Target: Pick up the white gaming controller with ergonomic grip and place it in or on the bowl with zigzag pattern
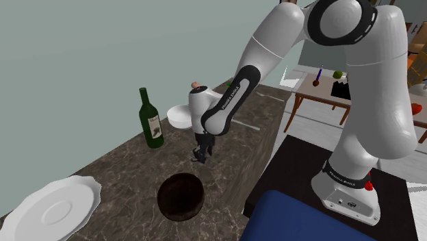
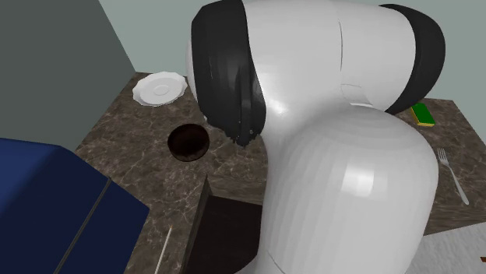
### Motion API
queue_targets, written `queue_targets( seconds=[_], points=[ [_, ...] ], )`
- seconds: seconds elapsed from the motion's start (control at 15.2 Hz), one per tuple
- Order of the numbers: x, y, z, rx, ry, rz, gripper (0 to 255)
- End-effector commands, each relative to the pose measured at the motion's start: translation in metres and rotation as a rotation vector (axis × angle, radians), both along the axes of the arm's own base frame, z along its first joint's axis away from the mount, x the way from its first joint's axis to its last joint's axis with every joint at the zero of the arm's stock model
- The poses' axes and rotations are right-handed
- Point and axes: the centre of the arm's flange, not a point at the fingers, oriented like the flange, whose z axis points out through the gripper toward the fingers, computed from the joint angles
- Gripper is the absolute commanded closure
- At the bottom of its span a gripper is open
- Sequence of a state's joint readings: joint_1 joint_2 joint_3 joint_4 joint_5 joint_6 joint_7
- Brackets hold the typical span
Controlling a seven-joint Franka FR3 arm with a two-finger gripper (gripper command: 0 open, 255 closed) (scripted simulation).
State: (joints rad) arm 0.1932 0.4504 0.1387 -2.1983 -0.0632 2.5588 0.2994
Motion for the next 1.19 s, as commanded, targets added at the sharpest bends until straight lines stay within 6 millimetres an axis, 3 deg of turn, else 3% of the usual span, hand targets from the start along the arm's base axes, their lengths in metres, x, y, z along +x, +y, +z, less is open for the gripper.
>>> queue_targets(
  seconds=[0.0,1.12],
  points=[
    [-0.001,0.001,0.011,0.0,0.0,0.0,255],
    [-0.001,0.001,0.101,0.0,0.0,0.0,255]
  ],
)
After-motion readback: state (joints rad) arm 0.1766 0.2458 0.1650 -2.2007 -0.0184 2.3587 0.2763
